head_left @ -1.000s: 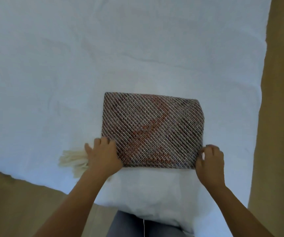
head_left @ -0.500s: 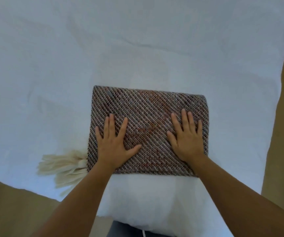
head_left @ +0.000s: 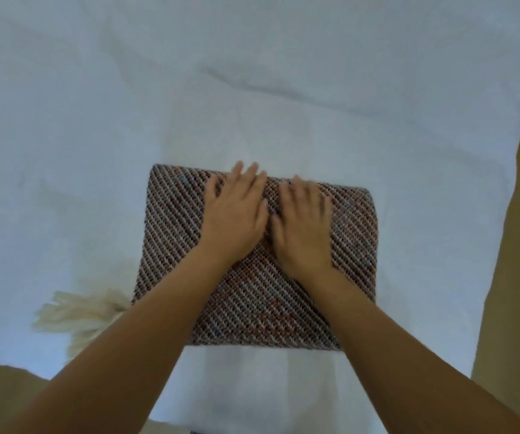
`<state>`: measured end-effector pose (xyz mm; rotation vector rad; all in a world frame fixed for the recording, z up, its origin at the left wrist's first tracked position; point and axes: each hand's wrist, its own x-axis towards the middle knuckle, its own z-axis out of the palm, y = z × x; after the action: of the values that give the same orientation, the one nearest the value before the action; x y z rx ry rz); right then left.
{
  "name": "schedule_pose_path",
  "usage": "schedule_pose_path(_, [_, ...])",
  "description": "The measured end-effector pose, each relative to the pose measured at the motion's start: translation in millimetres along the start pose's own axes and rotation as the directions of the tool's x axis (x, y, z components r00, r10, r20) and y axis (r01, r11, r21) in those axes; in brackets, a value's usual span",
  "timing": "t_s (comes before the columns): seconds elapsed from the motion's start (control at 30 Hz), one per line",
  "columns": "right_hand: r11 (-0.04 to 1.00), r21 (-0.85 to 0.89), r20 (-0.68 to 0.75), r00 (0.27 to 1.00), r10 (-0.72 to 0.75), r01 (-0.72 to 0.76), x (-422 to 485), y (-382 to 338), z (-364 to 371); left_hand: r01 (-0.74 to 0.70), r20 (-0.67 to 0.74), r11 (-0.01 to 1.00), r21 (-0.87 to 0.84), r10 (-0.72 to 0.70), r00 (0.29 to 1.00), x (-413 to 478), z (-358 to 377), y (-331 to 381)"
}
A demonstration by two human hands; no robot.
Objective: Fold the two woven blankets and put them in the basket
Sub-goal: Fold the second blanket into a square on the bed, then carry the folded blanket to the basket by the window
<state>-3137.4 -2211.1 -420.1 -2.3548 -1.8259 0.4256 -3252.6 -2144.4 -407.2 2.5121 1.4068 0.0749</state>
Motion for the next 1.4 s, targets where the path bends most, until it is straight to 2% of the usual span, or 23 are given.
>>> schedule_pose_path(0.07, [0.990, -0.020, 0.098, 0.986, -0.138, 0.141, -2, 0, 16, -0.049, 0.119, 0.994, 0.096, 0.037, 0.992, 0, 17, -11])
schedule_pose_path(0.13, [0.987, -0.046, 0.119, 0.982, -0.149, 0.155, 4, 23, 23, -0.011, 0.134, 0.991, 0.134, -0.007, 0.991, -9, 30, -43])
schedule_pose_path(0.23, [0.997, -0.041, 0.058, 0.996, -0.060, 0.062, 16, 48, 23, 0.070, 0.106, 0.987, 0.143, -0.085, 0.991, -18, 36, -77])
schedule_pose_path(0.33, [0.999, -0.043, 0.010, 1.000, 0.026, -0.026, 17, 50, 25, 0.140, 0.082, 0.982, 0.125, -0.150, 0.985, -20, 38, -78])
schedule_pose_path(0.47, [0.998, -0.039, 0.000, 0.999, 0.052, -0.052, 16, 47, 24, 0.180, 0.097, 0.980, 0.079, -0.187, 0.977, -20, 36, -80])
schedule_pose_path(0.5, [0.995, -0.025, -0.016, 0.995, 0.100, -0.100, 15, 48, 23, 0.202, 0.090, 0.978, 0.050, -0.206, 0.974, -20, 35, -80])
schedule_pose_path(0.57, [0.946, 0.055, -0.040, 0.946, 0.321, -0.319, 9, 54, 19, 0.309, 0.047, 0.949, -0.063, -0.306, 0.951, -28, 32, -78])
schedule_pose_path(0.63, [0.804, 0.261, -0.026, 0.829, 0.559, -0.534, -6, 62, 12, 0.450, 0.025, 0.843, -0.294, -0.464, 0.885, -46, 27, -77])
schedule_pose_path(0.67, [0.714, 0.384, 0.005, 0.775, 0.632, -0.585, -16, 64, 8, 0.502, 0.046, 0.753, -0.425, -0.536, 0.843, -56, 24, -76])
schedule_pose_path(0.73, [0.577, 0.536, 0.096, 0.724, 0.683, -0.616, -38, 65, 4, 0.572, 0.117, 0.599, -0.561, -0.627, 0.770, -77, 18, -76])
schedule_pose_path(0.8, [0.476, 0.583, 0.213, 0.689, 0.693, -0.659, -57, 65, 2, 0.670, 0.264, 0.460, -0.583, -0.672, 0.692, -90, 12, -81])
schedule_pose_path(0.83, [0.410, 0.596, 0.290, 0.662, 0.691, -0.690, -64, 66, -1, 0.717, 0.375, 0.367, -0.593, -0.662, 0.649, -93, 8, -84])
schedule_pose_path(0.9, [0.271, 0.638, 0.437, 0.629, 0.644, -0.721, -73, 69, -9, 0.772, 0.604, 0.142, -0.619, -0.543, 0.584, -93, -3, -91])
schedule_pose_path(0.93, [0.230, 0.657, 0.476, 0.632, 0.612, -0.718, -76, 70, -14, 0.787, 0.686, 0.050, -0.615, -0.457, 0.566, -90, -10, -93])
schedule_pose_path(0.97, [0.220, 0.676, 0.481, 0.647, 0.591, -0.703, -78, 68, -21, 0.795, 0.732, 0.006, -0.607, -0.387, 0.561, -87, -18, -95])
schedule_pose_path(1.07, [0.306, 0.721, 0.343, 0.704, 0.622, -0.621, -86, 50, -39, 0.756, 0.716, 0.036, -0.654, -0.293, 0.633, -79, -38, -87])
schedule_pose_path(1.17, [0.368, 0.731, 0.198, 0.695, 0.691, -0.575, -105, 20, -58, 0.655, 0.622, 0.084, -0.751, -0.242, 0.744, -83, -63, -66])
schedule_pose_path(1.3, [0.325, 0.783, 0.077, 0.601, 0.796, -0.530, -154, -14, -93, 0.532, 0.519, 0.161, -0.832, -0.118, 0.847, -96, -106, -39])
schedule_pose_path(1.4, [0.289, 0.804, 0.006, 0.493, 0.870, -0.520, -206, -23, -123, 0.460, 0.476, 0.240, -0.855, 0.011, 0.879, -106, -135, -14])
